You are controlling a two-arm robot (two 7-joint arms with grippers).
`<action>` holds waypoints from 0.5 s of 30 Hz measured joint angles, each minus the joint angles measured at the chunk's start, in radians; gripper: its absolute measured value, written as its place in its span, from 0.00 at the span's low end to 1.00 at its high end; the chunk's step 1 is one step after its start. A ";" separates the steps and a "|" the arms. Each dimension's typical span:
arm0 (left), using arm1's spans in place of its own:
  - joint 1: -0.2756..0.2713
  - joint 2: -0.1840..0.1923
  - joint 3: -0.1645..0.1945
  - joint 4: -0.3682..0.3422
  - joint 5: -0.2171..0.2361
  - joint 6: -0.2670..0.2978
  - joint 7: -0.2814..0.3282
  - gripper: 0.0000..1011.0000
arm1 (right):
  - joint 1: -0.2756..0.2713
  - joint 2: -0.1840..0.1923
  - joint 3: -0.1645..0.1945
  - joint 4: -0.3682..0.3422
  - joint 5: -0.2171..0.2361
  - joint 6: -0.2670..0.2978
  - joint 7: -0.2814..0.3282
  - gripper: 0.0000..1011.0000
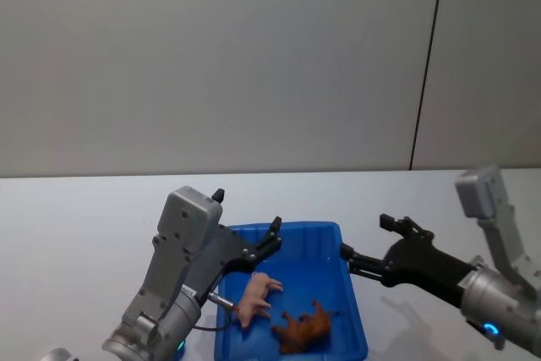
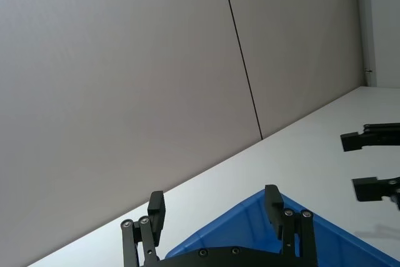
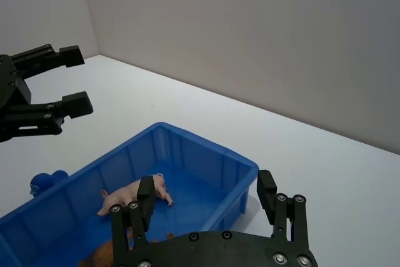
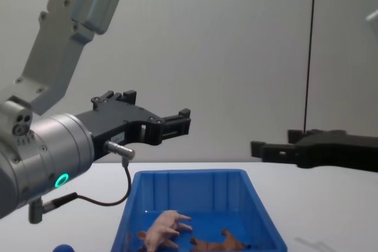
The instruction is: Pick up the two dolls from the table and place them into the box.
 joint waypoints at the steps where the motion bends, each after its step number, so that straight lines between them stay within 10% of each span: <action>1: 0.000 0.000 0.000 0.000 0.000 0.000 0.000 0.99 | -0.005 0.005 0.002 -0.005 0.003 -0.002 0.000 0.99; 15: 0.066 0.053 -0.012 -0.069 0.002 0.062 0.071 0.99 | -0.061 0.057 0.031 -0.058 0.036 -0.024 -0.004 0.99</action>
